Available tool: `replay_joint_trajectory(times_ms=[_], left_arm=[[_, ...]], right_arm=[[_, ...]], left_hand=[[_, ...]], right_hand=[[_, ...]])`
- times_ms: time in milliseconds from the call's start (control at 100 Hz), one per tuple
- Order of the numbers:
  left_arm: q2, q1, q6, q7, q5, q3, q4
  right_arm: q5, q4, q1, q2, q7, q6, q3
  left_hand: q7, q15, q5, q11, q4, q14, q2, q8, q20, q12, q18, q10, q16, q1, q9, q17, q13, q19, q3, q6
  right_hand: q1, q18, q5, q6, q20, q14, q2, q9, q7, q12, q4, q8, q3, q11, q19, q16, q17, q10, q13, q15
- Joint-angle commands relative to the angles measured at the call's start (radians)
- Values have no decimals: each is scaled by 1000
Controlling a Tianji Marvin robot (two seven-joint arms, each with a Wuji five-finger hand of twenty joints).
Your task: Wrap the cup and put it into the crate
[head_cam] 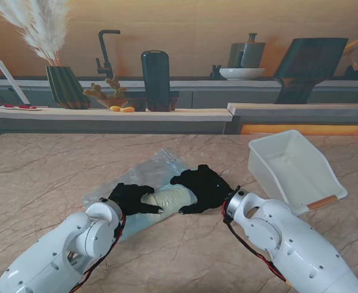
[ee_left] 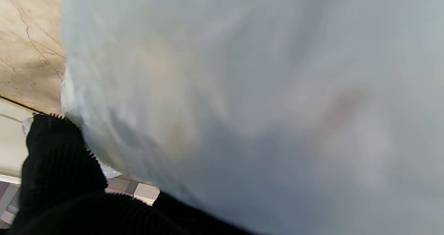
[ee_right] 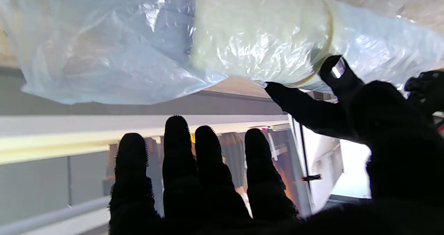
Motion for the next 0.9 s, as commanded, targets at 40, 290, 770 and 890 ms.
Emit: replay_joint_trajectory(times_ms=[40, 290, 770, 890], left_arm=[[7, 19, 16, -38, -17, 3, 42], [4, 19, 11, -44, -68, -8, 41], [-35, 63, -68, 214, -50, -34, 79], [-36, 92, -98, 241, -25, -58, 58]], right_arm=[[-55, 42, 26, 6, -42, -14, -46], [-23, 192, 191, 7, -9, 20, -261], [269, 588, 535, -142, -28, -26, -726], [317, 657, 564, -177, -10, -40, -763]], left_hand=[[155, -8, 126, -8, 50, 18, 21, 4, -8, -16, -3, 31, -5, 192, -41, -28, -35, 7, 85, 4], [19, -65, 44, -56, 55, 11, -19, -63, -37, -49, -8, 39, -26, 155, -161, -65, -113, -56, 81, 55], [-90, -123, -118, -81, 60, 6, -63, -136, -41, -64, 18, 35, -35, 92, -321, -93, -206, -138, 93, 67], [-75, -126, -112, -78, 60, 6, -64, -135, -38, -64, 20, 32, -35, 94, -326, -96, -211, -146, 96, 54]], right_hand=[[24, -9, -46, -9, 0, -14, -59, -46, 19, -14, 0, 2, 37, 16, -52, -27, -12, -14, -32, -23], [112, -20, -63, 12, -15, -11, -94, -87, 22, -23, 6, -10, 55, 20, -70, -43, -30, -8, -61, -35], [207, -68, -57, -13, -29, -61, -89, -41, 157, -25, 11, -23, 270, 132, -13, -13, 61, -33, 27, 93], [258, -96, -33, -32, -22, -77, -81, 21, 223, 8, 42, -27, 305, 199, 76, 25, 119, -51, 93, 180]])
